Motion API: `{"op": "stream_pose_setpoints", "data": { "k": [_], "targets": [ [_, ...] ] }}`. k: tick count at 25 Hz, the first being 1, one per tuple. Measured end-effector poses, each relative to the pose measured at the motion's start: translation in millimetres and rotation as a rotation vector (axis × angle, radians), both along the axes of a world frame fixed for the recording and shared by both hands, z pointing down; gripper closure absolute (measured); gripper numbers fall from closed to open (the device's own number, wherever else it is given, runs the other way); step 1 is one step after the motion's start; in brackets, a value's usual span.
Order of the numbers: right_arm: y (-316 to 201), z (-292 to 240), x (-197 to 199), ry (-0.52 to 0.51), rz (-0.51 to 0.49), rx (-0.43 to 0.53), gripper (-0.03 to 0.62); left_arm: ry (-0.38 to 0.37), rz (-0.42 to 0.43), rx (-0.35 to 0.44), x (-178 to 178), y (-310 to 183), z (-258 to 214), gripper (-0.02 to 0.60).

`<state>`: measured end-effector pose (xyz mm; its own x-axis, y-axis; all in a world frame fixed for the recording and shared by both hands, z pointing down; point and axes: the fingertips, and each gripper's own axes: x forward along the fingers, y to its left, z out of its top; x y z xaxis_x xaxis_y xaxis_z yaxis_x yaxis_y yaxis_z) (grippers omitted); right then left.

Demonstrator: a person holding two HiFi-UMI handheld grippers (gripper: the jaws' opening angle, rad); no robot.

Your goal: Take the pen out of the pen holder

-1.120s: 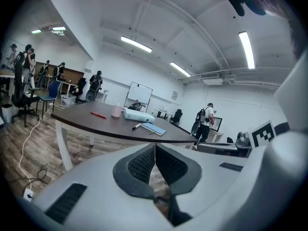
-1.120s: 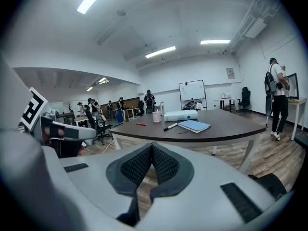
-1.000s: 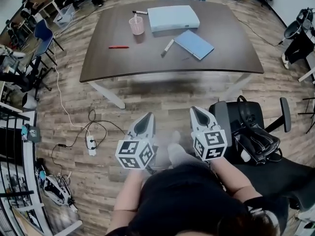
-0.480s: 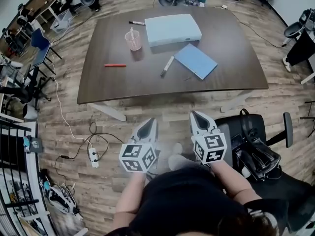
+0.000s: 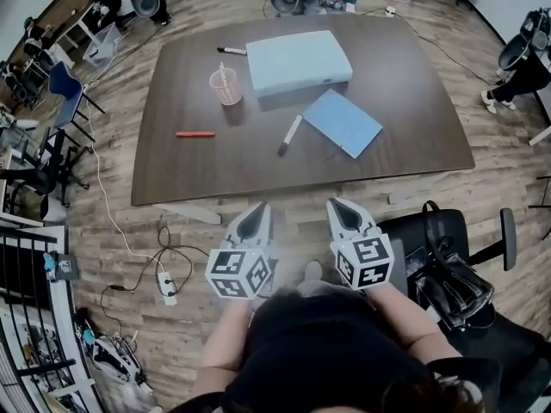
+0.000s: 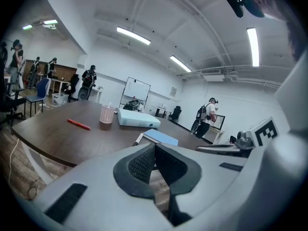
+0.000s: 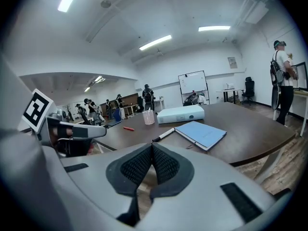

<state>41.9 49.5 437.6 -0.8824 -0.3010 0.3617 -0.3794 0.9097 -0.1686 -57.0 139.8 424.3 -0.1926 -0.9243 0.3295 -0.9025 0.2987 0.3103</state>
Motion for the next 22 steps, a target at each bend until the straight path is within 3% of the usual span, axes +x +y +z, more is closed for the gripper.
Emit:
{"op": "stream_pose_setpoints", "data": {
  "k": [4, 13, 16, 22],
  "targets": [
    [-7, -6, -16, -0.009, -0.028, 0.008, 0.576, -0.058, -0.023, -0.030, -24, -16, -3, 0.552],
    [-30, 6, -36, 0.017, -0.023, -0.007, 0.576, -0.075, 0.013, -0.010, -65, -53, -15, 0.547],
    [-48, 8, -49, 0.029, -0.014, 0.006, 0.576, -0.066, 0.013, 0.005, -84, -70, -15, 0.464],
    [-74, 8, -90, 0.042, -0.006, -0.015, 0.576, -0.101, 0.017, -0.018, -129, -98, -14, 0.429]
  ]
}}
